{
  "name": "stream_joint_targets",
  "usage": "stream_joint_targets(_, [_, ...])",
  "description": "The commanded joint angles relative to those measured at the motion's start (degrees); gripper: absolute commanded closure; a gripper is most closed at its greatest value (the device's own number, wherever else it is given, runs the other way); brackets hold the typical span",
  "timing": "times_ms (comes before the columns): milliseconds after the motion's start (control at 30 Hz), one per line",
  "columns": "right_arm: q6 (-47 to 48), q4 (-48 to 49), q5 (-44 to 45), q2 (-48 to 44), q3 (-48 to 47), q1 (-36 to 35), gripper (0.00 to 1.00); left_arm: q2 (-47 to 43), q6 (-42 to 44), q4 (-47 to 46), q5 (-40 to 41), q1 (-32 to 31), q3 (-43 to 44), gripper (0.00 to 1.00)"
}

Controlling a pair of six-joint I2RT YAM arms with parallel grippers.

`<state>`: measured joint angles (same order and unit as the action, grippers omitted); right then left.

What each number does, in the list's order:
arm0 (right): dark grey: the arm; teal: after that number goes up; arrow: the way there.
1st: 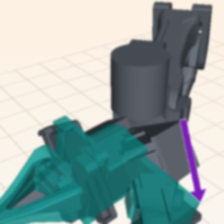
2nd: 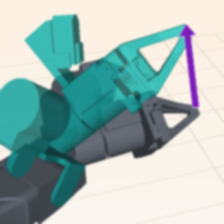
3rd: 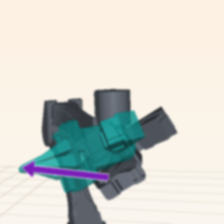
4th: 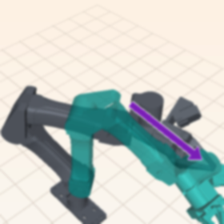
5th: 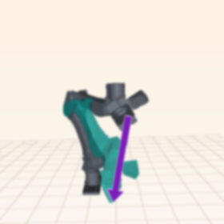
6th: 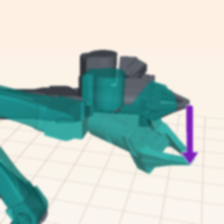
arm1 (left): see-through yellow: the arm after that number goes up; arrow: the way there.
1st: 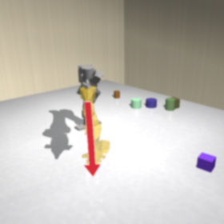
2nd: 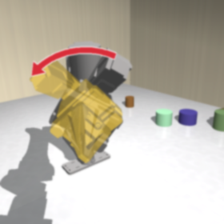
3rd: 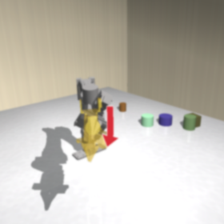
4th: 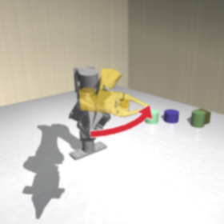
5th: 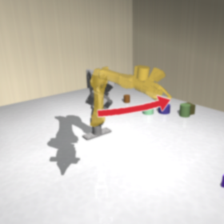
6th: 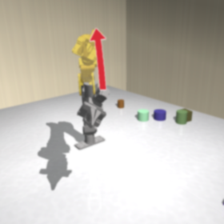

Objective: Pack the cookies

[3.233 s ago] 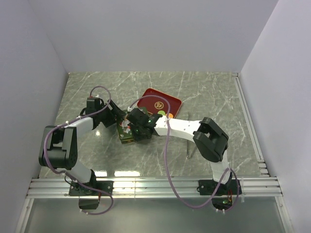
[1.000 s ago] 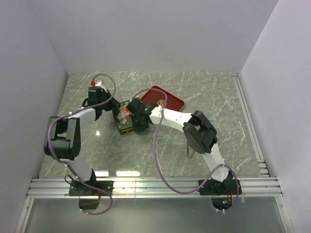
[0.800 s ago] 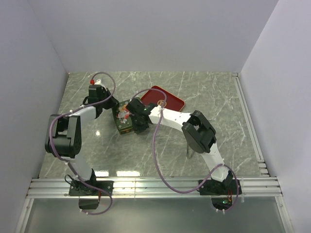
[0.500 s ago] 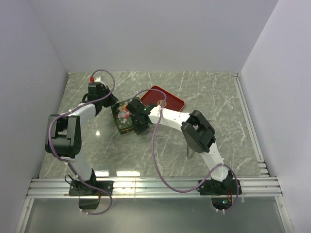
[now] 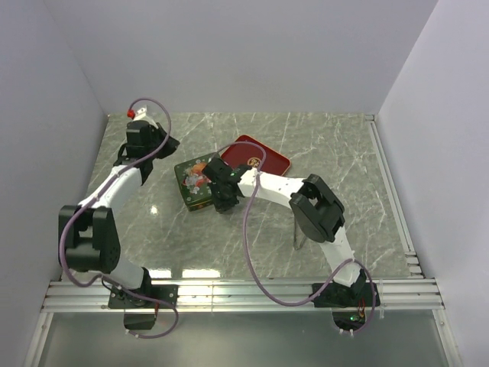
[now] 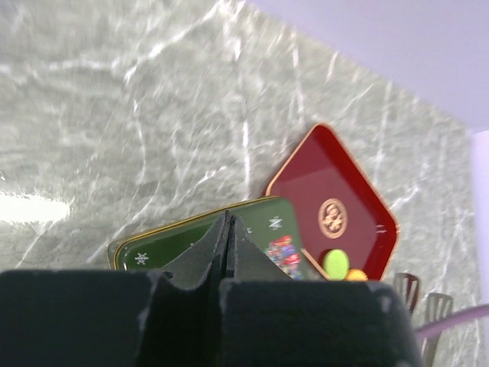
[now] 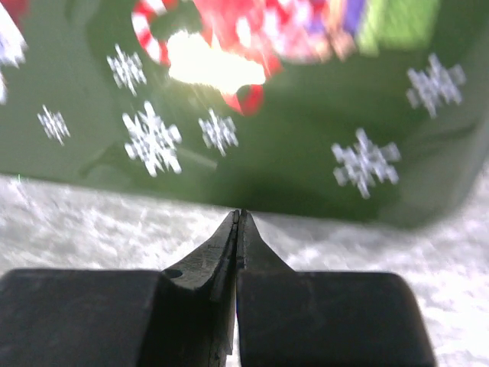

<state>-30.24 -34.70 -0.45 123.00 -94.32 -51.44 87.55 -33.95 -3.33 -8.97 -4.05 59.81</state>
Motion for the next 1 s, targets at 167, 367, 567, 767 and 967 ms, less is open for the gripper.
stream_joint_targets(167, [0.45, 2.79, 1.32, -13.29, 8.09, 0.2, 1.0, -12.3, 0.12, 1.84, 4.22, 0.01, -3.64, 0.89])
stream_joint_targets(367, [0.36, 3.5, 3.43, -22.44, 13.54, -0.5, 1.0, -19.69, 1.61, 7.02, 5.54, 0.01, -6.99, 0.87])
stream_joint_targets(567, [-0.61, 2.97, 6.07, -33.69, 19.43, -1.56, 1.0, -25.93, 4.69, 16.32, 12.56, 0.1, -7.08, 0.79])
stream_joint_targets(767, [-1.93, -0.63, 7.92, -45.73, 23.39, -2.0, 1.0, -29.1, 3.02, 18.98, 13.81, 0.19, -7.61, 0.5])
stream_joint_targets(967, [-1.84, -2.48, 9.5, -55.66, 26.73, -1.91, 0.84, -33.22, 2.49, 21.0, 12.49, 0.1, -7.43, 0.24])
